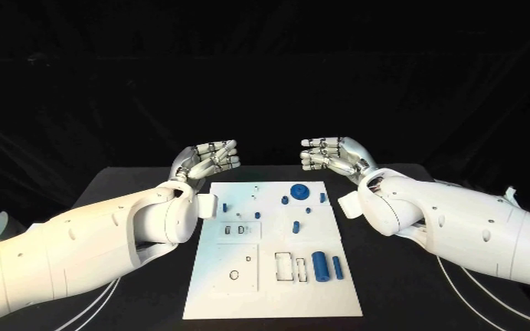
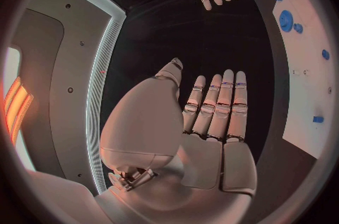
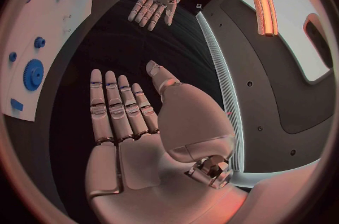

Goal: Assemble the parts on the task board

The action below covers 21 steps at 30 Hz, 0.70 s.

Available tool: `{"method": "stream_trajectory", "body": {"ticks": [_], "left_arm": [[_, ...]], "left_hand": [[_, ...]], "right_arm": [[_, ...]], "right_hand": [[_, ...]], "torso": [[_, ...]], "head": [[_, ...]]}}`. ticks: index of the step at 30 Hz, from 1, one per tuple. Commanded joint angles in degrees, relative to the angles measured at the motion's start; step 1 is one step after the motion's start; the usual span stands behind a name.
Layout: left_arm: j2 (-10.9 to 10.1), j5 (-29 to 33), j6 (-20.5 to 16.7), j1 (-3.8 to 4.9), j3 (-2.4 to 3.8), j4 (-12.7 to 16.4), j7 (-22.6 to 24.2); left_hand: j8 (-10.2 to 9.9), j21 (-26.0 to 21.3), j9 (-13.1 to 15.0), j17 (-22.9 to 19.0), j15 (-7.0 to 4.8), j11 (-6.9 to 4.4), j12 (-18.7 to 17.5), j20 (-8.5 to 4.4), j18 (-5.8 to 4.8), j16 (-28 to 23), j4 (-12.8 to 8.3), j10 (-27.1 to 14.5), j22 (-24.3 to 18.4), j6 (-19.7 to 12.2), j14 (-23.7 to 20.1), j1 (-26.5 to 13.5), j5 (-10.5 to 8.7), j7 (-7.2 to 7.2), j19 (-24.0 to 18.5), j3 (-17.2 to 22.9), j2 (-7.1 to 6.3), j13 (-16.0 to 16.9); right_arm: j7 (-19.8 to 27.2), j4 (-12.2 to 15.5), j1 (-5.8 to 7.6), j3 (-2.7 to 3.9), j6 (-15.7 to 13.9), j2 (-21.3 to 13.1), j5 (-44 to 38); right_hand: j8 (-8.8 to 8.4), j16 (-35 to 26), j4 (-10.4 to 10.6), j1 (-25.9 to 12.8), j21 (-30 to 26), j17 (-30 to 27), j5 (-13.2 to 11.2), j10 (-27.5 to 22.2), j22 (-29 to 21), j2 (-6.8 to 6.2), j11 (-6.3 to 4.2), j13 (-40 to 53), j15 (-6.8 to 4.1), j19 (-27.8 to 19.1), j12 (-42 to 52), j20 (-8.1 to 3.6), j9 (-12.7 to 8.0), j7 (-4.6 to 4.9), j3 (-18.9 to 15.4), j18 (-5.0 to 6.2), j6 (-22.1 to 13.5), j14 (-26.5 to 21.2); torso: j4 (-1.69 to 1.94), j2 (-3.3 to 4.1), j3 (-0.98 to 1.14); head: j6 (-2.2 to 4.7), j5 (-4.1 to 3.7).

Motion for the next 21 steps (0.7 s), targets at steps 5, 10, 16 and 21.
{"method": "stream_trajectory", "body": {"ticks": [5, 10, 16, 21], "left_arm": [[-2.46, -2.48, 4.5, 0.56, 0.07, 3.86, -0.9], [-4.27, -4.54, 4.96, 0.77, 0.41, 6.88, -2.52], [-7.58, -4.45, 7.13, 1.44, 0.78, 11.13, -2.47], [-10.25, -1.73, 9.13, 2.32, 1.2, 14.65, -1.73]], "left_hand": [[-0.11, 1.76, -0.25, 0.98, -2.25, -1.96, 1.0, -2.06, 0.77, 1.22, -1.66, 7.34, 0.18, 5.29, 7.05, 0.13, -0.24, 0.06, 7.22, -0.55, 1.15, 0.41], [-0.07, 2.96, -0.2, 2.77, -3.95, -3.49, 1.56, -3.71, 0.79, 2.21, -1.88, 12.24, 0.43, 8.13, 11.69, -0.26, -0.26, -1.13, 11.11, -0.77, 1.05, 1.11], [-0.78, 2.72, -0.31, 3.44, -4.05, -3.56, 0.52, -4.01, 0.62, 1.4, -2.08, 12.71, 0.17, 8.43, 11.93, -0.13, -0.26, -1.25, 11.69, -0.67, 0.98, 1.06], [-1.44, 2.18, -0.35, 3.62, -3.78, -3.32, -0.46, -3.8, 0.58, 0.42, -2.46, 12.24, -0.19, 8.22, 11.42, 0.24, -0.22, -1.09, 11.35, -0.46, 1.16, 0.82]], "right_arm": [[-4.16, -0.43, 1.03, 0.8, 1.81, -0.54, -22.72], [-9.06, -0.88, 2.12, 1.48, 4.41, -0.74, -37.81], [-15.34, -0.42, 3.67, 2.09, 6.07, -0.6, -53.89], [-20.07, 0.32, 5.1, 2.27, 7.14, -0.56, -63.9]], "right_hand": [[-0.06, 1.41, -3.18, 1.43, 3.6, 0.56, -2.29, 12.08, 0.34, -1.25, -2.94, 0.19, -4.02, 10.29, -0.43, -3.62, 0.32, 0.6, 4.98, 1.31, 11.96, 14.57], [0.47, 2.35, -4.39, 2.22, 5.85, 1.28, -2.83, 15.73, 1.15, -2.19, -4.29, 0.35, -5.7, 14.13, -0.38, -5.61, 0.56, -0.42, 6.63, 1.32, 14.57, 19.28], [0.88, 2.48, -5.34, 3.13, 7.54, 1.89, -3.63, 18.29, 1.9, -3.03, -5.3, 0.37, -6.77, 15.94, -0.63, -6.89, 0.76, -1.43, 7.62, 1.23, 16.79, 21.78], [0.66, 3.84, -4.8, 2.4, 10.33, 3.15, -5.16, 19.62, 3.22, -4.1, -6.09, 0.31, -8.06, 19.13, -1.3, -8.24, 0.7, -2.18, 7.63, 1.29, 17.75, 26.11]], "torso": [[0.23, 2.48, 0.45], [0.94, 4.29, 0.73], [1.37, 6.66, 0.59], [1.68, 8.58, 0.51]], "head": [[0.61, -0.52], [1.03, -0.85], [1.65, -1.6], [2.85, -1.84]]}}
